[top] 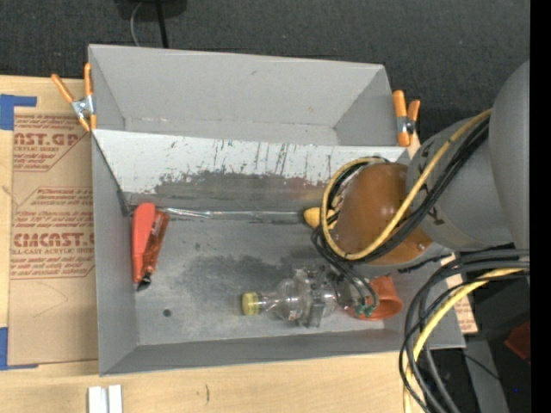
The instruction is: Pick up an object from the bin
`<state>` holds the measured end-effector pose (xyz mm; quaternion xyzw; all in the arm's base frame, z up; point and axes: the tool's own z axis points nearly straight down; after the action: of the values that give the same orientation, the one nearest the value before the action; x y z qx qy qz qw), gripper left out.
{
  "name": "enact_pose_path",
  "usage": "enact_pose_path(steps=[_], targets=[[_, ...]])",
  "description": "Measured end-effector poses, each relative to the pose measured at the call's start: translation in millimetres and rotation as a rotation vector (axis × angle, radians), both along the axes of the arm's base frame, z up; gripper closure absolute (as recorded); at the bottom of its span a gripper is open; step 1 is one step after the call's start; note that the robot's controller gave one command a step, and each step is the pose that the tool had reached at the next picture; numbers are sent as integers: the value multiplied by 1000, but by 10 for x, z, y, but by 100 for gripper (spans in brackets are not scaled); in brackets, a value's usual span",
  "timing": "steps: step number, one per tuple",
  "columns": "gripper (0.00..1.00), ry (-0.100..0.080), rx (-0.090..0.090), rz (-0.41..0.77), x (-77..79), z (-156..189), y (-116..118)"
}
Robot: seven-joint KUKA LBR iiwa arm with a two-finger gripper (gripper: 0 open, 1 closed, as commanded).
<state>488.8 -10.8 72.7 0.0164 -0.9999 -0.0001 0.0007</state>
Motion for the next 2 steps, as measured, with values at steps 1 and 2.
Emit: enact_pose_path(steps=[1,2], targets=[[100,0,0,0,0,0,-1],[100,4,0,7,-23,269,-64]])
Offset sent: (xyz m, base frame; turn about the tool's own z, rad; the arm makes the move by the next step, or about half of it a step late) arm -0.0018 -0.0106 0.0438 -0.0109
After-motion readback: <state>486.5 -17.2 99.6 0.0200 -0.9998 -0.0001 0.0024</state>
